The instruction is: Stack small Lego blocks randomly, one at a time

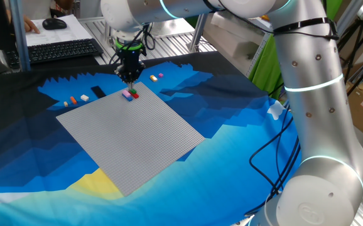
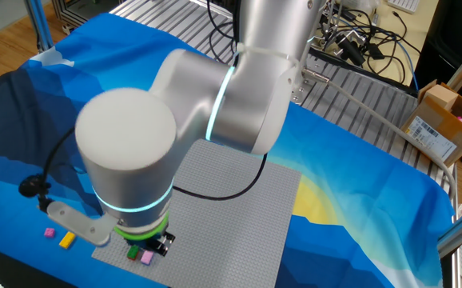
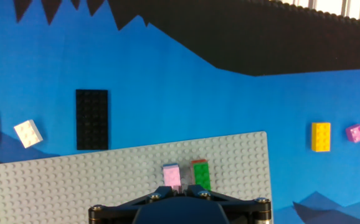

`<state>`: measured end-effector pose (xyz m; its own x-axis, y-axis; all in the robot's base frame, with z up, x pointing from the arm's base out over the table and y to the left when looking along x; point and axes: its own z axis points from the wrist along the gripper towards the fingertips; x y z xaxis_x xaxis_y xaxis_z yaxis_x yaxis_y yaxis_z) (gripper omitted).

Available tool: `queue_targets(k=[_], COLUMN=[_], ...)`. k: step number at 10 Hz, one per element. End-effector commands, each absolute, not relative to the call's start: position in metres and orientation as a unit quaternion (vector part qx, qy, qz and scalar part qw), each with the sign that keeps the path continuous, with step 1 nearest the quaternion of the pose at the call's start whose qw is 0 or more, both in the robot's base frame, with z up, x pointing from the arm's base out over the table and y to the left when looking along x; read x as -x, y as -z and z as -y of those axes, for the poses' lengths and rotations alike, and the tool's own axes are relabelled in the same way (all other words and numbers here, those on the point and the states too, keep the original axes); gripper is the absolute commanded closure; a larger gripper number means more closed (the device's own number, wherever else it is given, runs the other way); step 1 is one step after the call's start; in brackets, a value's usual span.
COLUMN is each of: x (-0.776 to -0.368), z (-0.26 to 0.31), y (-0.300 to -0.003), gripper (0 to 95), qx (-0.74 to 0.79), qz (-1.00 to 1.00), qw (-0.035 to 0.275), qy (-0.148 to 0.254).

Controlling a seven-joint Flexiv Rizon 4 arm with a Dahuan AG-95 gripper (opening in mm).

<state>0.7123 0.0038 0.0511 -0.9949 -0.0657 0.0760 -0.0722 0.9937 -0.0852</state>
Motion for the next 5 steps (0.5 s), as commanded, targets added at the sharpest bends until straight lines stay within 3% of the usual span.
queue_targets(k=[1,5], x=[-0.7143,-0.7143], z=[-0.0037,-0.0037], y=[-0.0516,-0.0515], gripper=[95.0,95.0], qx=[-0.032,-0.032], qz=[0.998,0.998], qw=[0.039,0.041], qy=[-0.043,-0.043])
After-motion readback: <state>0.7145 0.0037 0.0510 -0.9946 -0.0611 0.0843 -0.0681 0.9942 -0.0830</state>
